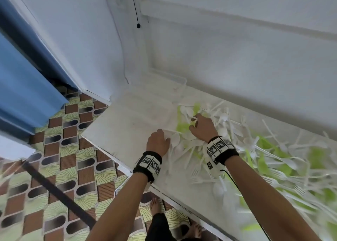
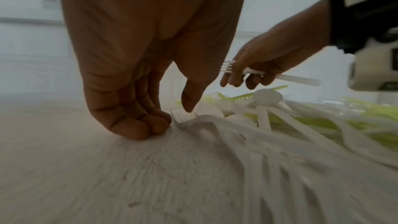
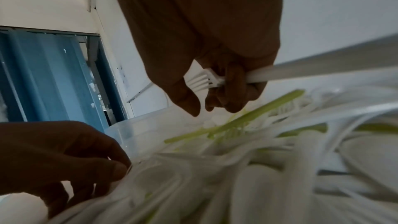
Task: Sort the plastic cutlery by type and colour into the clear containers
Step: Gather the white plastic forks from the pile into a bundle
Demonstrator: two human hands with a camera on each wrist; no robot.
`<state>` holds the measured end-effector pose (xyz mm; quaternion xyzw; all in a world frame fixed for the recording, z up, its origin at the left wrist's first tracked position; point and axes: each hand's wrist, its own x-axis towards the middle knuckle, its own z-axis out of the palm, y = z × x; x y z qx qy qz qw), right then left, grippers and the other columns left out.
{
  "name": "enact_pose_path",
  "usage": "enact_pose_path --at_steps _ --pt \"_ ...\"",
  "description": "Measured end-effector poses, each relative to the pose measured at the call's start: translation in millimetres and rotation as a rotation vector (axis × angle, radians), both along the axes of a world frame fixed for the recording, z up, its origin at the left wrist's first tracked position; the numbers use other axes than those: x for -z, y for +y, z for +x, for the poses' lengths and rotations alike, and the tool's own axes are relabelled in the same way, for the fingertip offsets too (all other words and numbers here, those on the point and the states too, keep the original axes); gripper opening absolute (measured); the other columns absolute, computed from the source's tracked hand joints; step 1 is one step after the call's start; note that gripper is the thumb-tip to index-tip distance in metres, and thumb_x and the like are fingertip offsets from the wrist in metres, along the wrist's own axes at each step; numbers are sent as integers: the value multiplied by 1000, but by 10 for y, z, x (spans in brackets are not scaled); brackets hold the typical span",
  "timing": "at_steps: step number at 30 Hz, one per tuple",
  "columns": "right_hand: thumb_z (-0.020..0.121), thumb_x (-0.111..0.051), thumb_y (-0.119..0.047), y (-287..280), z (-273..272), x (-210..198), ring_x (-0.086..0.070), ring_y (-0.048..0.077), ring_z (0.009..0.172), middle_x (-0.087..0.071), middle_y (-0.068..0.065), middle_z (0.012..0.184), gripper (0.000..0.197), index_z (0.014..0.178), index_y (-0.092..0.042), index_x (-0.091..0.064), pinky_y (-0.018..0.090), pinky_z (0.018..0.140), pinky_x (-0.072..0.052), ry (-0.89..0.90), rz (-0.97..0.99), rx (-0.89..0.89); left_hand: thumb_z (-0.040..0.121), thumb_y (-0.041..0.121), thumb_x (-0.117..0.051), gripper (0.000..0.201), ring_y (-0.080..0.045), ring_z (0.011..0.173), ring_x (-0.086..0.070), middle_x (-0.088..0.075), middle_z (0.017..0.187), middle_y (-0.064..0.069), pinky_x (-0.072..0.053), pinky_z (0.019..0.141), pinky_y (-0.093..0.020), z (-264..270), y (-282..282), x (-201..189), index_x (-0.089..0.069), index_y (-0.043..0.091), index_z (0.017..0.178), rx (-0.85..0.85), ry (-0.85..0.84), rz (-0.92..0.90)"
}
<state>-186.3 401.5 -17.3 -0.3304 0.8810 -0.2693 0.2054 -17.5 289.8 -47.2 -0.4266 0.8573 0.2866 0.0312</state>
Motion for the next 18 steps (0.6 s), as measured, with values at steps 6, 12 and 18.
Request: enact_pose_path --at_steps 6,12,18 --pt "87 -69 -26 289 -117 31 -62 26 108 -68 6 114 35 118 -11 -65 36 87 -53 100 233 -125 90 35 -71 52 -33 113 -58 -64 116 -16 -42 91 -35 -8 48 85 -52 3 126 -4 35 55" --pt "92 -68 -34 404 -70 41 -59 29 113 -58 11 123 41 127 -14 -61 37 89 -47 223 218 -30 84 16 -76 36 -25 103 -61 -65 106 -9 -40 82 -25 -28 -12 100 -62 9 117 -68 202 178" --pt "89 -70 -47 460 77 -14 -63 27 102 -63 7 108 41 111 -13 -65 31 79 -45 196 165 168 89 11 -68 26 -27 87 -65 -66 92 -4 -55 82 -38 -49 -113 -24 -58 23 110 -52 481 326"
